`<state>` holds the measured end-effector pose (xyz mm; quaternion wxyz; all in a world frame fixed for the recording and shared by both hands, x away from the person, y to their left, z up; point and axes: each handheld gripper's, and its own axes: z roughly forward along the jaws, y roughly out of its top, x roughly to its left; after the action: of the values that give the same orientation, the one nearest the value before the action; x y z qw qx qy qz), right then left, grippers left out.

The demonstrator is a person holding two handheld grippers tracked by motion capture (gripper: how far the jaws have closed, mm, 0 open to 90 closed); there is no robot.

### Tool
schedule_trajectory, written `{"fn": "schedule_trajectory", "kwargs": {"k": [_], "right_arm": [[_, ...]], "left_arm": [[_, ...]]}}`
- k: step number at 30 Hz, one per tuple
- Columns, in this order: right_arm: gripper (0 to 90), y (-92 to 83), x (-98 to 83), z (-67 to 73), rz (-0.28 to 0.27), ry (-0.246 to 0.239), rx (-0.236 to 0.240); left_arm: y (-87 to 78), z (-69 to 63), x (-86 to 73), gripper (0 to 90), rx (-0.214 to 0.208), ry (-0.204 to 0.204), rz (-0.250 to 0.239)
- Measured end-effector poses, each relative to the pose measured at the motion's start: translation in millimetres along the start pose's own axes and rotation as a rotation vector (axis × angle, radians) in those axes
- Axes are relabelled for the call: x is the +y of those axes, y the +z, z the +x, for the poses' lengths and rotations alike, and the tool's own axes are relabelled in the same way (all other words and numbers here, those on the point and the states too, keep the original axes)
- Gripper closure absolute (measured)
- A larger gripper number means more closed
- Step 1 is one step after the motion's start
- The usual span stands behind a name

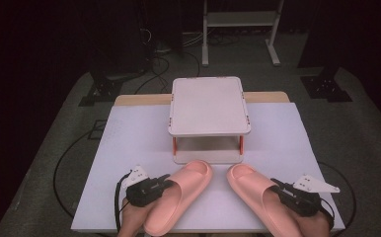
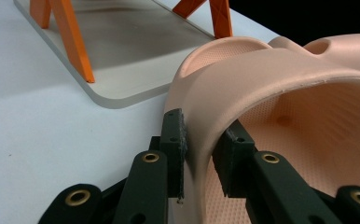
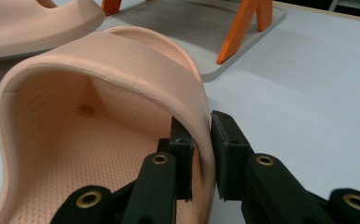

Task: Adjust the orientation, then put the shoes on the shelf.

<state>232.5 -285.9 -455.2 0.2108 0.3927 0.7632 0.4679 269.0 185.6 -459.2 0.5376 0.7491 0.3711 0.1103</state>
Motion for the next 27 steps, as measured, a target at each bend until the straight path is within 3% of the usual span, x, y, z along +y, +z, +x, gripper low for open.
{"fn": "schedule_trajectory", "kwargs": {"k": [12,19,27], "right_arm": [[78.3,-11.6,16.1,5.5,-0.037,0.005,0.018],[78.2,-20.3,31.8,8.6,-0.091,0.008,0.025],[78.1,-20.6,43.7,11.6,-0.097,0.0,0.038]], "left_arm": [[-15.8,-2.9,9.9,74.5,-0.011,0.008,-0.05],[-23.9,-5.9,18.9,74.6,-0.021,0.023,-0.076],[-30.2,-9.4,26.4,74.4,-0.036,0.032,-0.102]]}}
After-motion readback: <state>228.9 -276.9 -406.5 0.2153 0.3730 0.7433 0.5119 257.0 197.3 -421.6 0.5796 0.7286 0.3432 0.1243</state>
